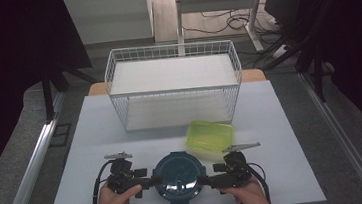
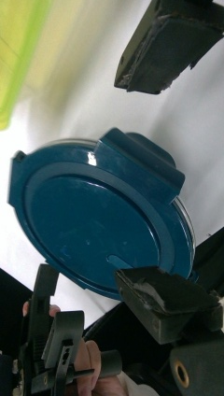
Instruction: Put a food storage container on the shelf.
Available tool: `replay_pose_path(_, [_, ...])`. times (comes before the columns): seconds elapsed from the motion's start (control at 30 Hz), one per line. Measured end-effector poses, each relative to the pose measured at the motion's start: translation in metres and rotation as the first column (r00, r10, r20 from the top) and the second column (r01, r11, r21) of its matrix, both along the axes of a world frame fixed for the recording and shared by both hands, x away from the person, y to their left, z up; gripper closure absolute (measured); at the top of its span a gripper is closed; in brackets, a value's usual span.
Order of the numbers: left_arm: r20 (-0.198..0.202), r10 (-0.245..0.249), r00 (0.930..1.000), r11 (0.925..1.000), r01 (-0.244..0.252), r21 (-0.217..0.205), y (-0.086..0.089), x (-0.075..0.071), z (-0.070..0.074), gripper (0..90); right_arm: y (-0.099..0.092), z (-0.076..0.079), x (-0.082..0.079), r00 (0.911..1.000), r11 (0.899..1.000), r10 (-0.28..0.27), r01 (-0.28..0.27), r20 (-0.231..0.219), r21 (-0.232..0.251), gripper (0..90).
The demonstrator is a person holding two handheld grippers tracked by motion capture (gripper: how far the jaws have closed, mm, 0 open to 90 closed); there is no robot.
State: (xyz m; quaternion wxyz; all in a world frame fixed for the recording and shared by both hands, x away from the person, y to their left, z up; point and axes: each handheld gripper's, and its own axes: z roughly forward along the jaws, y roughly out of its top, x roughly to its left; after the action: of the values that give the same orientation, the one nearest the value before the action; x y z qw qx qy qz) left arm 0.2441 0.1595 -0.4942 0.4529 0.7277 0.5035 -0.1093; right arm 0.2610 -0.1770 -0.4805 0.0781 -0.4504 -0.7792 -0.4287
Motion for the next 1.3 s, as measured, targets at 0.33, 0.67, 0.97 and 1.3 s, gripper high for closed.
replay_pose_path(0.33, [-0.046, -0.017, 0.9988, 0.9998, 0.017, -0.009, -0.009, 0.010, -0.012, 10.7, 0.009, -0.014, 0.007, 0.9973, 1.000, -0.003, 0.003, -0.073, 0.010, 7.8])
replay_pose_path(0.67, [-0.068, -0.042, 0.9968, 0.9989, 0.041, -0.022, -0.017, 0.011, -0.017, 12.5, 0.016, -0.022, 0.010, 0.9926, 1.000, -0.008, 0.012, -0.121, 0.027, 9.5])
replay_pose_path(0.97, [-0.117, -0.029, 0.9928, 0.9988, 0.024, -0.043, -0.019, 0.010, -0.021, 16.8, 0.016, -0.029, 0.011, 0.9850, 0.998, -0.003, 0.014, -0.173, 0.064, 15.0])
replay_pose_path(1.3, [-0.144, 0.016, 0.9894, 0.9987, -0.023, -0.046, -0.019, 0.009, -0.023, 22.2, 0.014, -0.029, 0.012, 0.9729, 0.993, -0.014, 0.040, -0.231, 0.108, 27.1])
